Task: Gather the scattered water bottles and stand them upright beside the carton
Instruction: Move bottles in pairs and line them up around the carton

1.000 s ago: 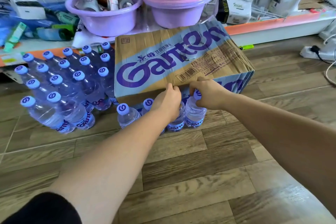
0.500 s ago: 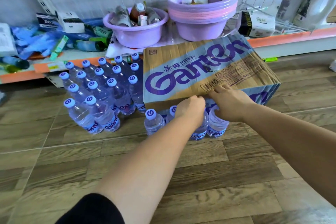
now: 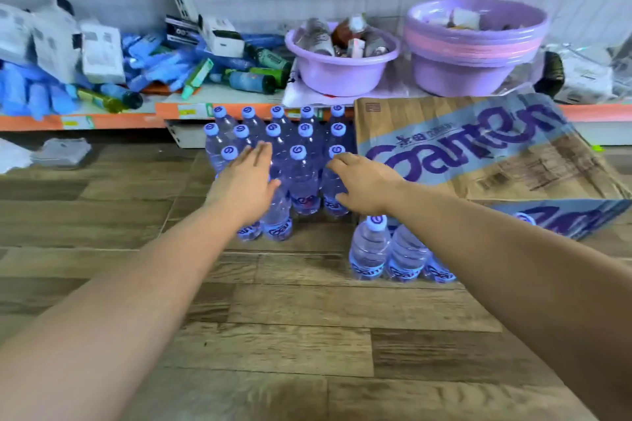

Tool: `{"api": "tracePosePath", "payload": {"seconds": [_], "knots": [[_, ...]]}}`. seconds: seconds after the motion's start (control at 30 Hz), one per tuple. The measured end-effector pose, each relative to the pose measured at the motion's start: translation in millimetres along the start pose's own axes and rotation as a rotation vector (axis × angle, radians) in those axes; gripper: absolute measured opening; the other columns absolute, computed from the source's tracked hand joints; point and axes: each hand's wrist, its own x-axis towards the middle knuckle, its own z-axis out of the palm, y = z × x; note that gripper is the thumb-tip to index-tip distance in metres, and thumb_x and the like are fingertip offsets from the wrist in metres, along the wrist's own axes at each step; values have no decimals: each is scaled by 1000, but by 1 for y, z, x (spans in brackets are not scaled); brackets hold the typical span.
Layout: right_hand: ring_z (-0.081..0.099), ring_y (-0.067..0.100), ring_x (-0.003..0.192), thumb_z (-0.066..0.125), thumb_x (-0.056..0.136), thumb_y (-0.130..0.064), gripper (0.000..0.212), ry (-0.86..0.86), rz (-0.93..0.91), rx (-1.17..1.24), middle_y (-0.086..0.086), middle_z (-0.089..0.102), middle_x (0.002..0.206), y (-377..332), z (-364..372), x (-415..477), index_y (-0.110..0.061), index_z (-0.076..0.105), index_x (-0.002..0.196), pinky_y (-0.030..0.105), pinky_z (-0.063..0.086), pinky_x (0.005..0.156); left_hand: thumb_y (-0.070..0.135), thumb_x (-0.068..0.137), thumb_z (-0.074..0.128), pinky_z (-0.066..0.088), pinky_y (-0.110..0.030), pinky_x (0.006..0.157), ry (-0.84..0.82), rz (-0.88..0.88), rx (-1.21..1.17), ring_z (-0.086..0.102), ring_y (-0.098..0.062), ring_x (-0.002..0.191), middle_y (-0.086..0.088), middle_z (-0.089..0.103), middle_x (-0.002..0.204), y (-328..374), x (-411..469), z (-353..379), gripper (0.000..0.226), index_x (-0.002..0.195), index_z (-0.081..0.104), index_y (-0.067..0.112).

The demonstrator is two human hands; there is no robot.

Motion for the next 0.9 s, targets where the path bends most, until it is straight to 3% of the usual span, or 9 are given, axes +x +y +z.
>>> {"api": "tracePosePath", "payload": {"seconds": [0.17,0.37,0.43,0.53,0.6,0.67,0.8,0.9], "knots": [[32,30,138,49,95,-31,61,-81,-67,11,8,25,153,-46,14,44,-13,25,147,46,44,101,5,97,37,21,-36,120,-65,-87,0,10,-20,149,-1,5,162,-93,10,15,64,152,6,13],[40,36,131,49,97,-33,69,-85,-69,106,12,25,150,-91,30,85,-24,9,152,45,45,97,8,96,40,34,-42,112,-151,-45,-90,27,-29,144,0,4,162,-117,26,47,65,152,10,21],[48,37,120,49,97,-32,66,-73,-30,138,14,23,146,-103,34,94,-25,13,152,42,46,89,7,94,40,37,-45,110,-157,-55,-80,33,-33,140,-1,8,161,-115,30,55,65,152,13,21],[55,38,98,52,96,-28,56,-64,41,179,16,23,139,-110,40,103,-16,29,145,40,47,83,14,92,53,41,-44,104,-142,-50,-136,43,-35,131,-9,30,151,-109,33,61,60,146,26,13],[56,40,100,56,94,-25,51,-62,68,219,17,27,136,-109,42,105,-14,34,139,41,49,84,18,87,63,45,-44,97,-118,-63,-176,50,-36,121,-13,42,136,-105,32,58,55,136,37,11],[56,41,103,58,92,-19,44,-57,99,278,18,32,136,-108,44,106,-16,39,132,42,48,83,16,84,65,47,-45,89,-116,-48,-150,54,-38,113,-14,46,125,-101,34,53,48,125,41,11],[51,35,81,51,89,1,38,-16,129,257,20,35,133,-111,51,101,-18,42,121,40,52,70,8,87,60,50,-47,88,-140,-24,-35,57,-40,104,-17,45,120,-89,30,54,41,123,41,7],[47,34,77,47,88,2,34,5,87,259,18,38,124,-110,51,92,-17,45,116,39,50,67,3,90,53,47,-44,85,-124,-34,88,56,-40,106,-20,49,116,-83,22,55,29,117,42,2]]}}
